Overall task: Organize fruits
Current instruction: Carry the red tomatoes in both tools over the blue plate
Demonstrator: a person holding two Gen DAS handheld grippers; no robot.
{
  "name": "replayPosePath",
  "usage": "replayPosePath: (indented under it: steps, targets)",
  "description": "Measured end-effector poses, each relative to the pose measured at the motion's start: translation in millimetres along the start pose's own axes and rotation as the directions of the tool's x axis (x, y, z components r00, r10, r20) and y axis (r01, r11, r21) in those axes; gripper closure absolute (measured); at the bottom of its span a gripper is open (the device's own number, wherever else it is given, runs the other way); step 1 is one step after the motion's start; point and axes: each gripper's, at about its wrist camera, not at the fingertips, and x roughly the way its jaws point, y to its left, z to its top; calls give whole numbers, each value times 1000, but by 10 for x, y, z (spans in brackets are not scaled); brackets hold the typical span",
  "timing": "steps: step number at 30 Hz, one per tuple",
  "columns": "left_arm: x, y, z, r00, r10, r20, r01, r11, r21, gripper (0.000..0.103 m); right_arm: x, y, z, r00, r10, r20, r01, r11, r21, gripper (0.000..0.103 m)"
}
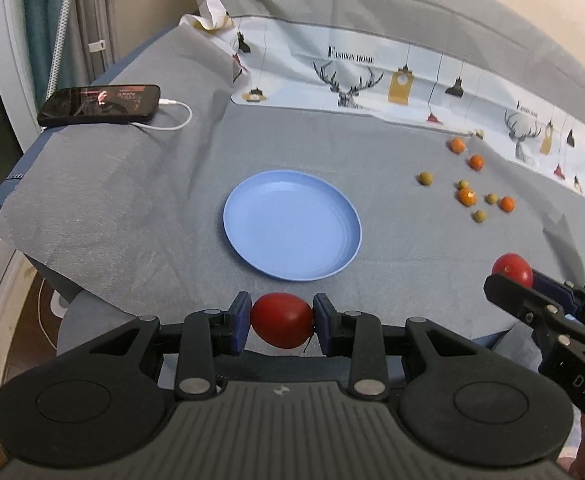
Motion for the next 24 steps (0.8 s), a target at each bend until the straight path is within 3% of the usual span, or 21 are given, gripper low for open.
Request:
replayPosePath:
  steps: [9, 24]
  targets:
    - [-37, 59, -35, 999, -31, 19, 31, 999, -19, 66, -3, 103, -7, 1000, -17, -11, 16, 998, -53, 72]
    - [85, 128, 11, 1000, -22, 4, 22, 999, -31, 66, 114, 97, -1, 999, -13, -49, 11, 999, -52, 72]
